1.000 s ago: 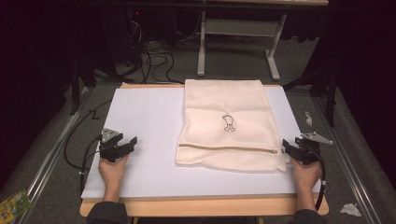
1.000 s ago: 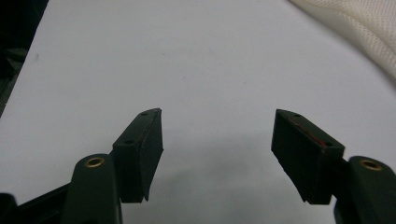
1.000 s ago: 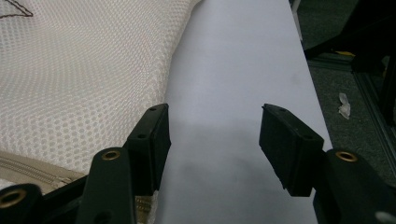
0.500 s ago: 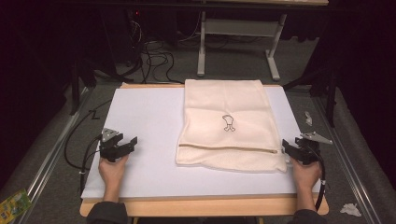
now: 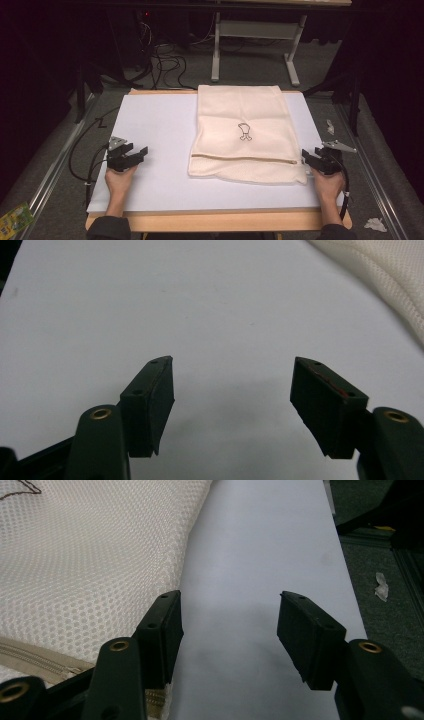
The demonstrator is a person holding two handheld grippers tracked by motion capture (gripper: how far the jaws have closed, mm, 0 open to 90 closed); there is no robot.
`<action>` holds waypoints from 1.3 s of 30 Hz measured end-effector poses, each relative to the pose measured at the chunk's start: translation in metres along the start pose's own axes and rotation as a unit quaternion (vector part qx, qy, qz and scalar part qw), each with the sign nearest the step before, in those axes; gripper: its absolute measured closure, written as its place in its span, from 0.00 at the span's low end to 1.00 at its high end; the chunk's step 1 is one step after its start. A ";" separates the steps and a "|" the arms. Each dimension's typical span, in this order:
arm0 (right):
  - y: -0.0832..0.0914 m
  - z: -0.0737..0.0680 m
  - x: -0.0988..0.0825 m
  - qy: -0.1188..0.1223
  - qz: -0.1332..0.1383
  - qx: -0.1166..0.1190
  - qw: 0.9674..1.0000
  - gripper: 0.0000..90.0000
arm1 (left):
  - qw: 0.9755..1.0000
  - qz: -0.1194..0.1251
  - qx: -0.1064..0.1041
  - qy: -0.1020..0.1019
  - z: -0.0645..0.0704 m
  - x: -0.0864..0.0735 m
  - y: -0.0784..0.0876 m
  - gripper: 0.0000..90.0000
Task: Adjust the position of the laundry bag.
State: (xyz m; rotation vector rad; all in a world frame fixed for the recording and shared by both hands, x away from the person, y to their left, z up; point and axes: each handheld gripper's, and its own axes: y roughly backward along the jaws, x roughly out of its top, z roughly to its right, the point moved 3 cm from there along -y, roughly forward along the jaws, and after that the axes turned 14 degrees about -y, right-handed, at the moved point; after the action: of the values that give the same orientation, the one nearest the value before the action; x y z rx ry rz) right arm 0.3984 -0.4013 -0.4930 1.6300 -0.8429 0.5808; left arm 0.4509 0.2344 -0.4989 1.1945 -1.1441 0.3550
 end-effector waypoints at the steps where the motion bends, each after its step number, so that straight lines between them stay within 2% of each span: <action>1: 0.000 0.000 0.000 0.001 0.003 0.000 1.000 0.49 | 1.000 -0.001 -0.002 -0.003 0.001 0.001 0.000 0.38; 2: 0.000 0.000 0.000 0.001 0.003 0.000 1.000 0.49 | 1.000 -0.001 -0.002 -0.003 0.001 0.001 0.000 0.38; 3: 0.001 0.000 0.001 0.000 0.008 0.010 1.000 0.48 | 1.000 0.000 -0.007 -0.006 0.004 0.002 0.000 0.38; 6: 0.003 -0.002 0.002 0.002 0.012 0.013 1.000 0.47 | 1.000 0.001 -0.018 -0.009 0.008 0.006 -0.002 0.37; 9: 0.005 -0.002 0.004 -0.004 0.010 0.016 1.000 0.46 | 0.999 0.001 -0.026 -0.023 0.015 0.011 -0.003 0.37; 11: 0.005 -0.001 0.004 -0.007 0.012 0.018 1.000 0.46 | 0.999 0.003 -0.031 -0.024 0.018 0.013 -0.003 0.38; 13: 0.007 -0.003 0.005 -0.012 0.008 0.025 1.000 0.42 | 0.999 0.003 -0.039 -0.038 0.026 0.020 -0.004 0.38; 16: 0.009 -0.004 0.005 -0.005 0.009 0.028 1.000 0.42 | 0.998 0.009 -0.045 -0.043 0.030 0.025 -0.004 0.38; 19: 0.009 -0.005 0.005 -0.016 0.003 0.037 0.999 0.40 | 0.997 0.015 -0.060 -0.048 0.040 0.033 -0.006 0.38; 23: 0.009 -0.006 0.005 -0.022 -0.004 0.042 0.999 0.40 | 0.996 0.002 -0.062 -0.065 0.049 0.038 -0.009 0.39; 26: 0.011 -0.008 0.006 -0.020 -0.008 0.047 0.999 0.41 | 0.995 -0.011 -0.072 -0.074 0.057 0.043 -0.014 0.39; 27: 0.012 -0.011 0.008 -0.022 -0.016 0.051 0.998 0.41 | 0.993 -0.018 -0.080 -0.080 0.062 0.047 -0.017 0.39; 28: 0.012 -0.011 0.008 -0.022 -0.016 0.051 0.998 0.41 | 0.993 -0.018 -0.080 -0.080 0.062 0.047 -0.017 0.38; 29: 0.012 -0.014 0.010 -0.022 -0.022 0.060 0.998 0.42 | 0.993 -0.013 -0.098 -0.068 0.067 0.051 -0.019 0.39; 30: 0.012 -0.015 0.010 -0.022 -0.026 0.062 0.997 0.43 | 0.993 -0.013 -0.098 -0.068 0.067 0.051 -0.019 0.39; 31: 0.012 -0.016 0.011 -0.022 -0.029 0.064 0.997 0.43 | 0.992 -0.016 -0.112 -0.051 0.071 0.054 -0.023 0.39; 32: 0.011 -0.017 0.012 -0.023 -0.031 0.065 0.997 0.44 | 0.992 -0.017 -0.119 -0.046 0.072 0.055 -0.025 0.39; 33: 0.011 -0.017 0.012 -0.023 -0.031 0.065 0.997 0.44 | 0.992 -0.017 -0.119 -0.046 0.072 0.055 -0.025 0.40; 34: 0.010 -0.019 0.013 -0.020 -0.042 0.066 0.997 0.46 | 0.991 -0.023 -0.126 -0.048 0.077 0.057 -0.028 0.40; 37: 0.008 -0.021 0.014 -0.023 -0.054 0.067 0.996 0.47 | 0.989 -0.030 -0.137 -0.055 0.085 0.060 -0.031 0.40; 38: 0.007 -0.022 0.014 -0.023 -0.058 0.068 0.996 0.47 | 0.989 -0.030 -0.137 -0.055 0.085 0.060 -0.031 0.40; 39: 0.007 -0.023 0.015 -0.021 -0.061 0.070 0.995 0.48 | 0.988 -0.029 -0.142 -0.054 0.091 0.063 -0.034 0.40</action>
State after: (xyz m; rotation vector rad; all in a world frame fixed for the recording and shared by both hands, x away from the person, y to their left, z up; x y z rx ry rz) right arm 0.4040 -0.3830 -0.4723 1.8133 -0.7413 0.5301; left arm 0.4582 0.1222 -0.4710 1.0031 -1.2060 0.0785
